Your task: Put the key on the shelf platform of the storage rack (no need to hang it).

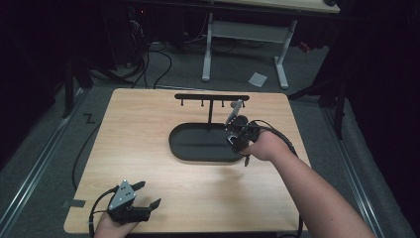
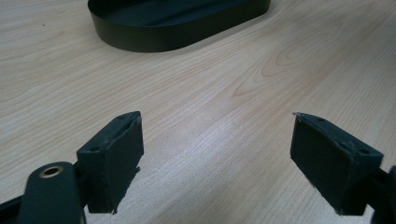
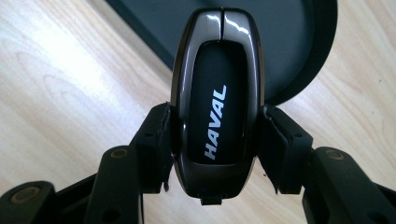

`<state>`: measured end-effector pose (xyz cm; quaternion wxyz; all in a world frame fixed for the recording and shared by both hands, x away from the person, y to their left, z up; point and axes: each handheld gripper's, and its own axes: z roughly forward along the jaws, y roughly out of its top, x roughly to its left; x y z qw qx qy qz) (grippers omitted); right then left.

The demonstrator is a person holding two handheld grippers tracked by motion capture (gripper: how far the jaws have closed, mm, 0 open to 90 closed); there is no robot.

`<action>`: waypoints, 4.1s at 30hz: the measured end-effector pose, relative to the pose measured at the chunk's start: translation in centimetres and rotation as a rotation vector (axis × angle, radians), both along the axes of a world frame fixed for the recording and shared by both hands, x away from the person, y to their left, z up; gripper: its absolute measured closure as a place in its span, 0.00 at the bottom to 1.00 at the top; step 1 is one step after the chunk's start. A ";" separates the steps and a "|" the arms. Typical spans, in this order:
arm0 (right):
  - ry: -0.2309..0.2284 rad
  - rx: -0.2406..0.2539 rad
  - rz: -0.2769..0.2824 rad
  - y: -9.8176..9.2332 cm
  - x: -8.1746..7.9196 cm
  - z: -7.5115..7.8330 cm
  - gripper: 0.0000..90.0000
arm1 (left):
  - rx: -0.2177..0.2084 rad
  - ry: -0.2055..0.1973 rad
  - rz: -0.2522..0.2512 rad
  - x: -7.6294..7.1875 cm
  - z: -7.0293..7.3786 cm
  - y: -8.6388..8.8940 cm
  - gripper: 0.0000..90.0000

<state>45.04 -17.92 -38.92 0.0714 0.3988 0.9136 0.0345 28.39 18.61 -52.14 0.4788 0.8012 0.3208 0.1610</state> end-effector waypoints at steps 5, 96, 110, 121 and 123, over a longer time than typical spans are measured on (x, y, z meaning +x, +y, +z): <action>0.001 -0.015 0.025 0.8 1.4 -0.4 0.54 | 0.003 0.000 0.001 0.0 0.0 0.2 0.20; -0.239 0.161 0.033 3.9 1.9 -5.9 0.43 | 0.001 0.006 0.000 0.0 -0.1 0.1 0.20; -0.363 0.177 0.042 2.7 -1.3 -6.2 0.43 | 0.002 0.009 -0.023 0.0 -0.2 -0.1 0.20; -0.402 0.279 0.030 1.5 -4.1 -7.0 0.45 | 0.010 0.010 -0.029 -0.1 -0.3 -0.2 0.20; -0.406 0.306 0.021 1.0 -4.5 -7.2 0.44 | 0.012 0.011 -0.030 -0.1 -0.3 -0.2 0.20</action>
